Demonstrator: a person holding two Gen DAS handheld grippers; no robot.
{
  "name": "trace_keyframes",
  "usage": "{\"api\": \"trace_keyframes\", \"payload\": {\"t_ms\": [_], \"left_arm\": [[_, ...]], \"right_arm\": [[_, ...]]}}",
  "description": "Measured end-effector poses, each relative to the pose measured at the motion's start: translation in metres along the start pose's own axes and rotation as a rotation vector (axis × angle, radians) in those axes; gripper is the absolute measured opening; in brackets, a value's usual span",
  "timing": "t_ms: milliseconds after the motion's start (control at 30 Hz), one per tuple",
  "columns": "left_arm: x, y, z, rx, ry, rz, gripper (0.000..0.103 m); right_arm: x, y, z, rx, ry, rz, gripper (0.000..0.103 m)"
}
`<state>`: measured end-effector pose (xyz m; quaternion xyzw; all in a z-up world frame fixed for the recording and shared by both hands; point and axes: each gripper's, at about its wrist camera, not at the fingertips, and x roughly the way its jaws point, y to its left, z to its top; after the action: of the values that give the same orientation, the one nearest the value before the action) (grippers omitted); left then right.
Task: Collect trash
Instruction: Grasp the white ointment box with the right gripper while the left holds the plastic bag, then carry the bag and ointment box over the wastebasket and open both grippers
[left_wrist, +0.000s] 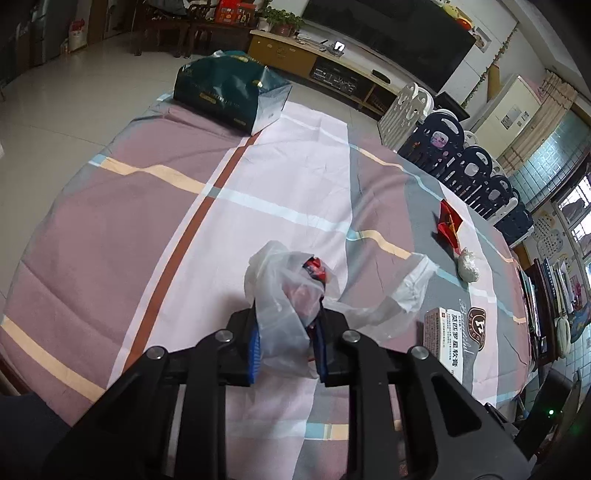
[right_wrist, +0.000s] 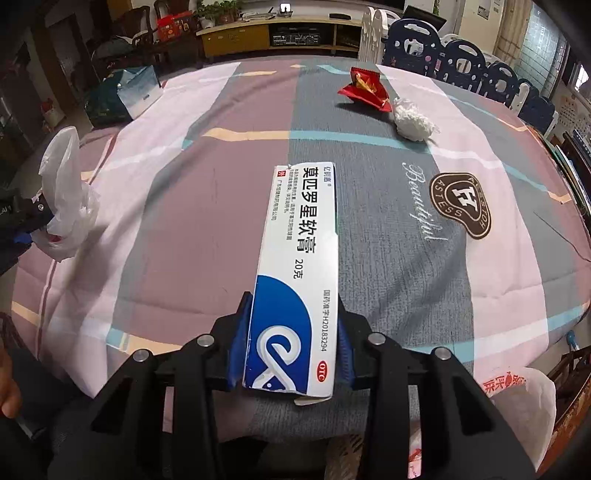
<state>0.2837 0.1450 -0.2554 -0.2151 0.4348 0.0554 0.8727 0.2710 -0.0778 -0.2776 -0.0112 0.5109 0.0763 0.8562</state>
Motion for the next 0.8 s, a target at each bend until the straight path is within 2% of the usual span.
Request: {"api": "trace_keyframes", "payload": {"t_ms": [100,200,400,600,700,800], "left_arm": [[-0.025,-0.018,-0.001,0.062,-0.051,0.019,0.023],[-0.061,-0.047,-0.007,0.177,-0.134,0.069,0.023],[-0.139,-0.103,-0.032,0.361,-0.286,0.038,0.023],[-0.2,-0.124,-0.056,0.409,-0.342,0.016,0.023],[-0.222,-0.133,-0.077,0.449,-0.365,0.024,0.023],[-0.233,-0.14,-0.096,0.474,-0.356,0.012,0.023]], "right_arm": [[-0.03,-0.004,0.001,0.018,-0.064,0.017,0.04],[-0.071,-0.016,0.0,0.047,-0.136,0.021,0.041],[-0.161,-0.048,-0.024,0.075,-0.284,-0.002,0.041],[-0.224,-0.082,-0.053,0.077,-0.363,-0.032,0.041],[-0.244,-0.095,-0.067,0.086,-0.384,-0.04,0.041],[-0.258,-0.106,-0.081,0.101,-0.398,-0.029,0.041]]}}
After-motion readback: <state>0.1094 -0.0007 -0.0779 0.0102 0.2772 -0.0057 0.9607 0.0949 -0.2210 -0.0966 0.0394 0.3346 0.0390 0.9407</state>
